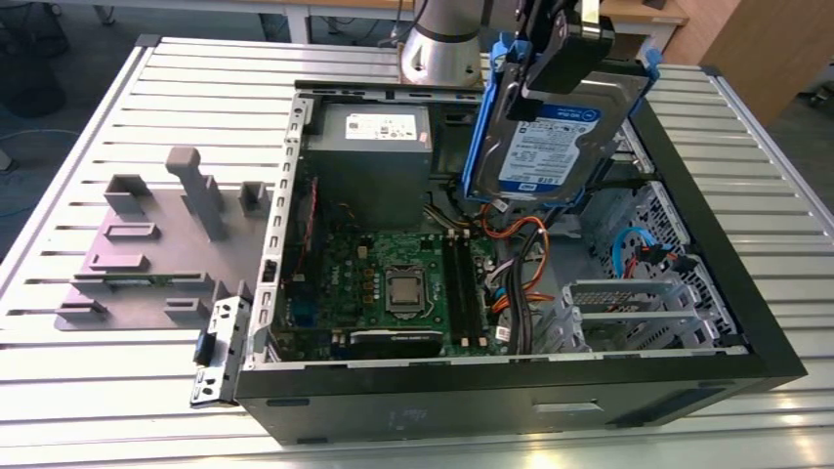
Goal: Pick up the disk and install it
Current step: 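Pick up the disk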
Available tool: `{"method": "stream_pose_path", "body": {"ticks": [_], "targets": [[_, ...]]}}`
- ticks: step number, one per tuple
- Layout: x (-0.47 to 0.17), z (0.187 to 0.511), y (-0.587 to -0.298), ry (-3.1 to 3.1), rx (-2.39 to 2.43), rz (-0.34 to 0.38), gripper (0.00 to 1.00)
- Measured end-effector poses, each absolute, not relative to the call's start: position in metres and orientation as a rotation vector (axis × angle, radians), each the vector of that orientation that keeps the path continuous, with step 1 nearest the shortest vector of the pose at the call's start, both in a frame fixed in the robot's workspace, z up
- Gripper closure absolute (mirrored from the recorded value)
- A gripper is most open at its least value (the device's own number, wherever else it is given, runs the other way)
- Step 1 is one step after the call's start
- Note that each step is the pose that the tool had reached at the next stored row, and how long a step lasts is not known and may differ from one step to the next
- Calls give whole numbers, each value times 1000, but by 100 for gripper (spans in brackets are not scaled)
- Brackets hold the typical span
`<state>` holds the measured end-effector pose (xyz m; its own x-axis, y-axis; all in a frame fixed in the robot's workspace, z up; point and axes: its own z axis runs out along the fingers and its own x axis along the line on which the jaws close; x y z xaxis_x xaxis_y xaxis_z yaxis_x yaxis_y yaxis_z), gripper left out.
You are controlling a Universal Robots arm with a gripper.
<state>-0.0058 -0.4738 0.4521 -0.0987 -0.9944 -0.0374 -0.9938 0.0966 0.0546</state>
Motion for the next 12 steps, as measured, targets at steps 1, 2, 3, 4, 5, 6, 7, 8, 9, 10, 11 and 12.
{"method": "stream_pose_path", "body": {"ticks": [1, 2, 3, 4, 5, 6, 7, 8, 9, 10, 11, 12], "targets": [[-6, 452, -474, -2320, 2103, -103, 63], [-5, 452, -474, -2320, 2103, -103, 63], [-5, 452, -474, -2320, 2103, -103, 63], [-5, 452, -474, -2320, 2103, -103, 63], [-5, 452, -475, -2320, 2103, -103, 63], [-5, 452, -475, -2320, 2103, -103, 63], [-5, 451, -475, -2320, 2103, -103, 63], [-4, 451, -475, -2320, 2103, -103, 63], [-4, 451, -475, -2320, 2103, -103, 63], [-4, 451, -476, -2320, 2103, -103, 63], [-4, 451, -476, -2319, 2103, -103, 63], [-4, 451, -476, -2320, 2103, -103, 63]]}}
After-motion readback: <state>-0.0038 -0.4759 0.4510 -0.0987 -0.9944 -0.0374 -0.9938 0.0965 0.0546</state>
